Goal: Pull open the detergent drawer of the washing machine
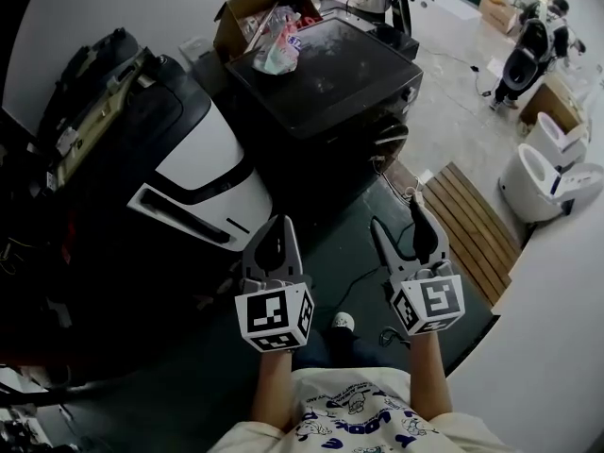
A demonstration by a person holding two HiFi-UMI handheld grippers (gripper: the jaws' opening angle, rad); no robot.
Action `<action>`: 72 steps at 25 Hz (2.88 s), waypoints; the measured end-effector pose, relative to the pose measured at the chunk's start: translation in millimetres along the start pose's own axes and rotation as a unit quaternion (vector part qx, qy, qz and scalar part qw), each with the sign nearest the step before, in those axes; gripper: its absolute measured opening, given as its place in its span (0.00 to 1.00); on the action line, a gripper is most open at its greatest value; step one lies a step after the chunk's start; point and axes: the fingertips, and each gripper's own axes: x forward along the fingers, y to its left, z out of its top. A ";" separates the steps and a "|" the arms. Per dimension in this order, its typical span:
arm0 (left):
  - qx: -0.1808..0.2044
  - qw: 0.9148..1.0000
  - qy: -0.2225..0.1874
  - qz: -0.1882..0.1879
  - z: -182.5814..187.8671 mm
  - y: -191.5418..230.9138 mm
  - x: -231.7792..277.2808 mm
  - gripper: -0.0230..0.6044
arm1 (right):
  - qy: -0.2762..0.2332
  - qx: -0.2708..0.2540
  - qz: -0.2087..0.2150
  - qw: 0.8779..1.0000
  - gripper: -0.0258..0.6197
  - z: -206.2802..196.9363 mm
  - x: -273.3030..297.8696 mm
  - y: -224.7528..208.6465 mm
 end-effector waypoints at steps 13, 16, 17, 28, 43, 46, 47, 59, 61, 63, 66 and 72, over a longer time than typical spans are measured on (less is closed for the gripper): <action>-0.008 1.000 0.010 0.029 -1.4 17.6 50.3 0.06 | 0.011 0.009 0.024 1.000 0.51 -6.4 59.4 -21.1; -0.010 0.999 0.010 0.031 -1.7 29.4 69.9 0.06 | 0.012 0.007 0.025 1.000 0.51 -7.8 83.0 -23.9; -0.011 0.999 0.010 0.032 -1.7 33.8 77.4 0.06 | 0.013 0.007 0.026 1.000 0.51 -8.6 92.0 -24.9; -0.011 1.000 0.020 0.014 5.9 81.9 181.7 0.06 | 0.025 0.023 0.024 0.999 0.51 -15.6 201.6 -35.9; -0.014 0.997 0.066 -0.028 -17.1 127.1 283.2 0.06 | 0.062 0.086 -0.003 0.994 0.51 -58.6 301.0 -49.1; -0.013 0.997 0.073 -0.038 -25.4 130.7 295.3 0.06 | 0.065 0.113 -0.004 0.991 0.51 -71.0 311.5 -50.2; -0.012 0.996 0.075 -0.041 -28.3 131.1 298.7 0.06 | 0.065 0.125 -0.005 0.990 0.51 -75.5 313.7 -51.2; -0.003 0.993 0.106 -0.055 -61.7 125.4 319.9 0.06 | 0.073 0.267 0.013 0.961 0.50 -123.5 327.0 -60.1; -0.004 0.992 0.110 -0.054 -66.8 122.6 321.6 0.06 | 0.069 0.294 0.018 0.953 0.50 -130.5 327.8 -63.3; -0.004 0.992 0.117 -0.051 -73.0 120.1 322.8 0.06 | 0.067 0.319 0.023 0.945 0.50 -137.2 329.6 -65.5; -0.004 0.991 0.126 -0.048 -82.5 116.6 325.7 0.06 | 0.061 0.357 0.034 0.932 0.50 -147.4 334.6 -68.5; -0.001 0.988 0.143 -0.053 -102.5 107.4 333.9 0.06 | 0.042 0.435 0.049 0.898 0.47 -167.5 345.8 -75.4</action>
